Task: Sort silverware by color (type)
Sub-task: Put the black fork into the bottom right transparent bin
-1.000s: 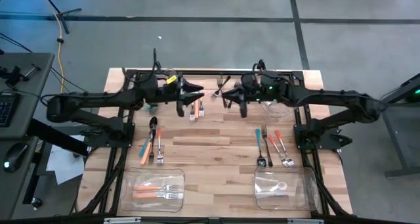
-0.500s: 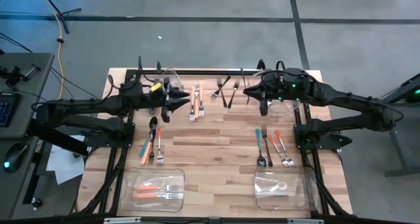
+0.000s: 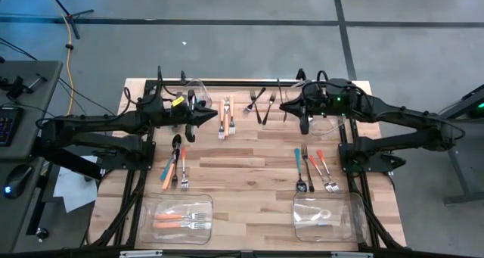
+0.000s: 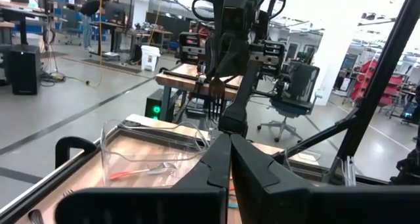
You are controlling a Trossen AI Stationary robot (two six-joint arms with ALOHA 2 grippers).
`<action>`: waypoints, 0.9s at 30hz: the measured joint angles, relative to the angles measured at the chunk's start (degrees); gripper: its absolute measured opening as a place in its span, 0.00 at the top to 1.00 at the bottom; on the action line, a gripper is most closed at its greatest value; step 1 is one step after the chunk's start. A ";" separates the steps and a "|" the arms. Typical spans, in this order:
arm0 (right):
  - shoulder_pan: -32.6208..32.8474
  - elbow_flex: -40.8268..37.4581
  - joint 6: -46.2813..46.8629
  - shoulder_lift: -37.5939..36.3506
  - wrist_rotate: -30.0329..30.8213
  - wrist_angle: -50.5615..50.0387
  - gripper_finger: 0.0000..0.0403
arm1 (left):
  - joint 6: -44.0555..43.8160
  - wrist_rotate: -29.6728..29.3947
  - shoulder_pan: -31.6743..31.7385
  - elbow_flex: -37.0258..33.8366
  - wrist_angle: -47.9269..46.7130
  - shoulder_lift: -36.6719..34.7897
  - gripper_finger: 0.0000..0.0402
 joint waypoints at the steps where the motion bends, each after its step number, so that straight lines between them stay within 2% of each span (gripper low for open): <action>1: -0.03 0.00 0.60 0.00 0.01 -0.09 1.00 | -0.01 0.01 0.01 0.00 -0.02 0.00 1.00; 5: 0.41 0.00 7.02 0.02 -1.62 0.46 1.00 | 0.01 -0.01 0.00 0.00 -0.07 0.00 1.00; 8: 4.42 0.00 12.26 -0.04 -4.56 1.07 1.00 | -0.01 -0.01 0.03 0.00 -0.07 0.00 1.00; 12: 14.69 0.00 15.88 -0.03 -3.68 0.40 1.00 | -0.03 -0.01 0.05 0.00 -0.09 0.00 1.00; 15: 23.09 0.00 22.25 -0.04 -1.55 -2.57 1.00 | -0.01 -0.01 0.05 0.00 -0.11 0.00 1.00; 23: 46.17 0.00 49.54 0.07 -0.49 -24.56 1.00 | 0.14 -0.01 0.05 0.00 -0.13 0.00 1.00; 27: 55.76 0.00 59.59 0.74 -0.65 -31.30 1.00 | 1.50 -0.01 0.05 0.00 -0.13 0.00 1.00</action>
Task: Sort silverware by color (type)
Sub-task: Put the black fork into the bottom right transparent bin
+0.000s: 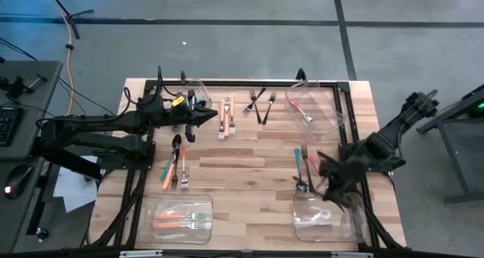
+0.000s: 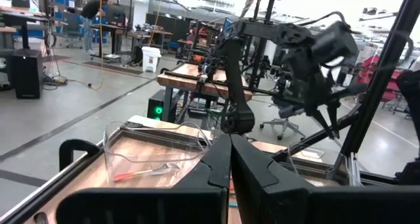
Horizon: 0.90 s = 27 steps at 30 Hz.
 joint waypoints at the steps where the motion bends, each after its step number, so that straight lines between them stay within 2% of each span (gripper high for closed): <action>1: 1.99 0.00 1.70 0.47 -0.08 -0.75 1.00 | 0.02 0.00 0.00 0.00 0.02 0.00 1.00; 6: 9.65 0.00 4.33 5.25 -0.70 -1.74 1.00 | 0.05 -0.17 0.00 0.00 0.01 0.00 1.00; 11: 12.89 0.00 2.51 12.89 -0.71 -2.52 1.00 | 0.16 -3.66 0.01 0.00 0.02 0.00 1.00; 17: 14.20 0.00 0.44 22.67 -1.52 -2.77 1.00 | 0.14 -4.66 0.00 0.00 0.02 0.00 1.00; 21: 14.20 0.00 -1.50 28.99 -4.19 -1.75 1.00 | 0.13 -4.65 0.01 0.02 0.04 0.00 1.00; 27: 14.19 0.00 -1.89 36.16 -4.44 -0.11 1.00 | -0.02 -4.66 0.00 0.04 0.09 0.00 1.00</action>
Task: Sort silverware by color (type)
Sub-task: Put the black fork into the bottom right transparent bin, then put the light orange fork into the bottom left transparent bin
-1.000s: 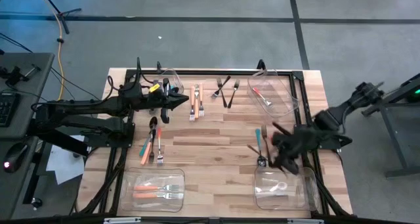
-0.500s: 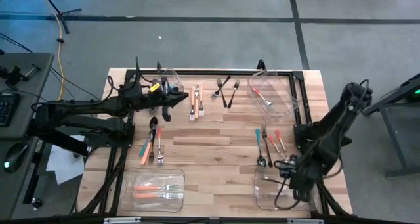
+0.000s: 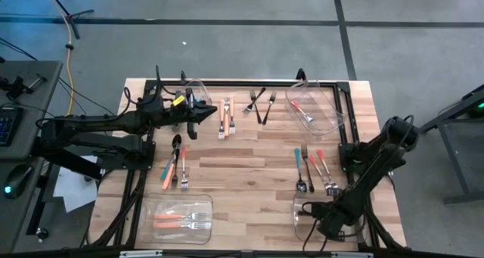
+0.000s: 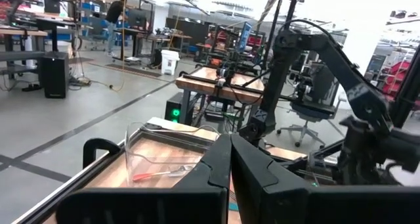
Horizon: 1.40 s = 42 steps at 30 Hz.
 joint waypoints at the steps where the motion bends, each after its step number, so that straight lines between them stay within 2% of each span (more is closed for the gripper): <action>1: -0.01 0.00 0.00 0.91 0.00 0.62 1.00 | -0.02 -0.11 0.00 0.00 0.00 0.00 1.00; 8: -0.04 0.11 0.85 3.83 1.46 2.66 0.98 | -0.04 -0.42 0.02 0.02 0.07 0.00 1.00; 15: -0.01 0.08 1.74 3.78 2.21 1.86 0.92 | -0.04 -1.05 0.01 0.04 0.44 0.00 1.00; 28: -0.12 -0.07 1.89 2.02 0.57 2.25 0.89 | -0.02 -1.07 0.02 0.04 0.44 0.00 1.00; 31: -0.12 -0.07 1.74 0.33 0.68 2.19 0.83 | 0.00 -1.13 0.01 0.04 0.44 0.00 1.00; 38: -0.12 -0.07 0.54 -3.82 1.01 1.97 0.62 | 0.02 -1.22 0.00 0.04 0.44 0.00 1.00; 42: -0.14 -0.07 -2.67 -8.44 1.33 1.87 0.55 | 0.02 -1.25 0.00 0.04 0.44 0.00 1.00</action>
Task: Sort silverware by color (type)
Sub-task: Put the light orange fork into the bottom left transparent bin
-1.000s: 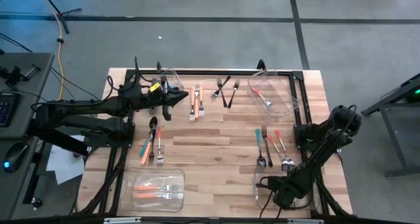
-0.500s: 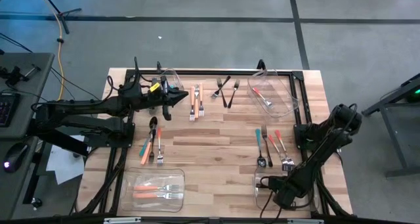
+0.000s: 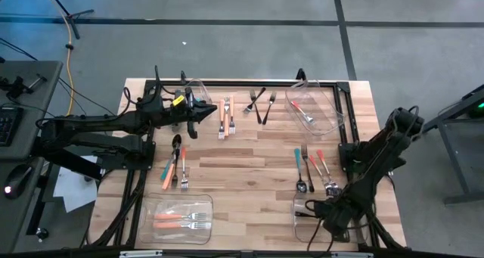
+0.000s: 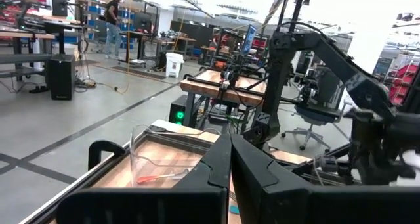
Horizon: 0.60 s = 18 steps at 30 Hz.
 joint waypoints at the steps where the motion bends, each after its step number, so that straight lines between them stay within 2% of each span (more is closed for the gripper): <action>1: -0.04 0.00 0.00 -1.44 0.37 -0.04 0.54 | -0.02 0.00 0.01 0.00 0.00 0.00 1.00; 4: -1.24 0.00 1.54 -6.48 1.32 0.02 0.54 | 0.00 0.00 0.01 0.00 0.00 0.00 1.00; 6: -3.11 0.00 2.61 -10.40 4.44 0.37 0.54 | 0.02 0.00 0.01 0.00 0.00 0.00 1.00; 9: -7.60 0.02 2.12 -15.79 14.56 1.24 0.54 | 0.00 0.00 0.01 0.01 0.00 0.00 1.00; 13: -16.34 0.07 -5.60 -20.41 29.54 4.66 0.54 | 0.00 0.00 -0.01 0.02 0.00 0.00 1.00; 15: -21.56 0.07 -9.98 -21.31 34.31 6.41 0.54 | 0.04 0.00 -0.01 0.02 0.00 0.00 1.00; 18: -29.54 0.07 -17.50 -21.37 38.25 11.02 0.54 | 0.12 0.00 -0.01 0.02 0.00 0.00 1.00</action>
